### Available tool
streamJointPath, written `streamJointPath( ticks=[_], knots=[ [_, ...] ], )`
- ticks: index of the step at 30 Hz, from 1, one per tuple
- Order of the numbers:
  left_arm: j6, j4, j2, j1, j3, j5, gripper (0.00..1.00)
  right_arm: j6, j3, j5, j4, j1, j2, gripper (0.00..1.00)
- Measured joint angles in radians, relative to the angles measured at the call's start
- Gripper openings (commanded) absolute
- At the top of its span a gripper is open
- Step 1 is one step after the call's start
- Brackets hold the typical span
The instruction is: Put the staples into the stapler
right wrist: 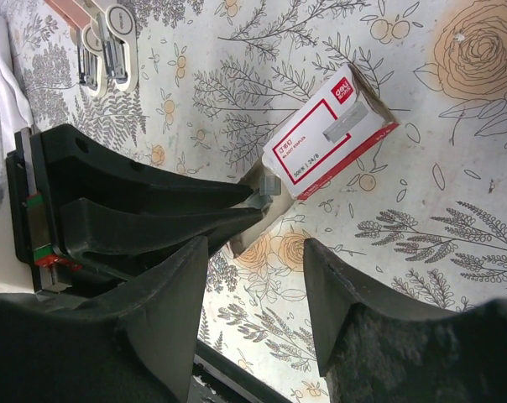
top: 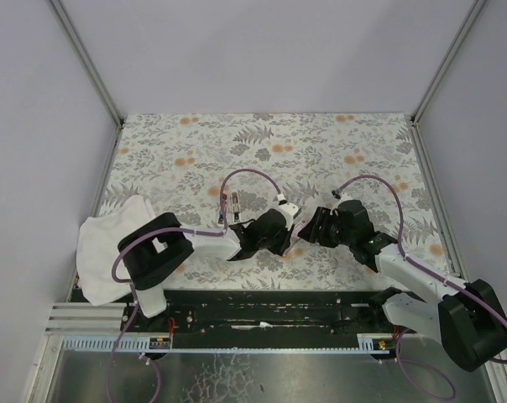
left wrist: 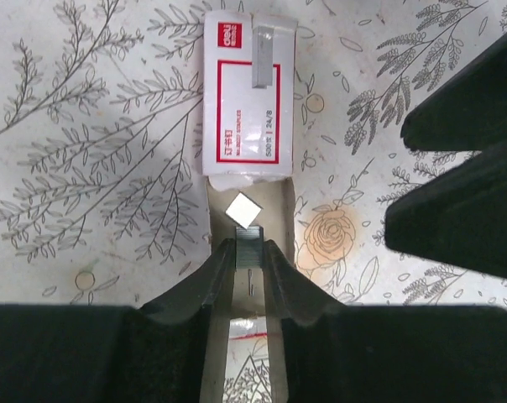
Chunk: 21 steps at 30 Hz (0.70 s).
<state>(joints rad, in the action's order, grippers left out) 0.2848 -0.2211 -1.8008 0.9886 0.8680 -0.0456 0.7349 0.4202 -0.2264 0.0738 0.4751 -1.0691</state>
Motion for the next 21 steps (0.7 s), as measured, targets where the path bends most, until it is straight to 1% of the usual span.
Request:
streamJointPath(
  ticks=[8,13,18,21],
  knots=[
    [0.092,-0.004,0.081,0.000,-0.050,0.001,0.15,0.000,0.000,0.001,-0.001,0.000,0.023,0.57],
    [0.143,-0.011,0.164,0.000,-0.082,0.001,0.15,-0.004,0.000,-0.006,0.007,0.000,0.040,0.60],
    [0.198,-0.010,0.299,-0.005,-0.134,0.023,0.15,-0.003,0.001,-0.081,0.079,-0.006,0.051,0.63],
    [0.234,-0.011,0.405,-0.019,-0.159,0.060,0.15,0.011,0.001,-0.154,0.158,-0.016,0.059,0.64]
  ],
)
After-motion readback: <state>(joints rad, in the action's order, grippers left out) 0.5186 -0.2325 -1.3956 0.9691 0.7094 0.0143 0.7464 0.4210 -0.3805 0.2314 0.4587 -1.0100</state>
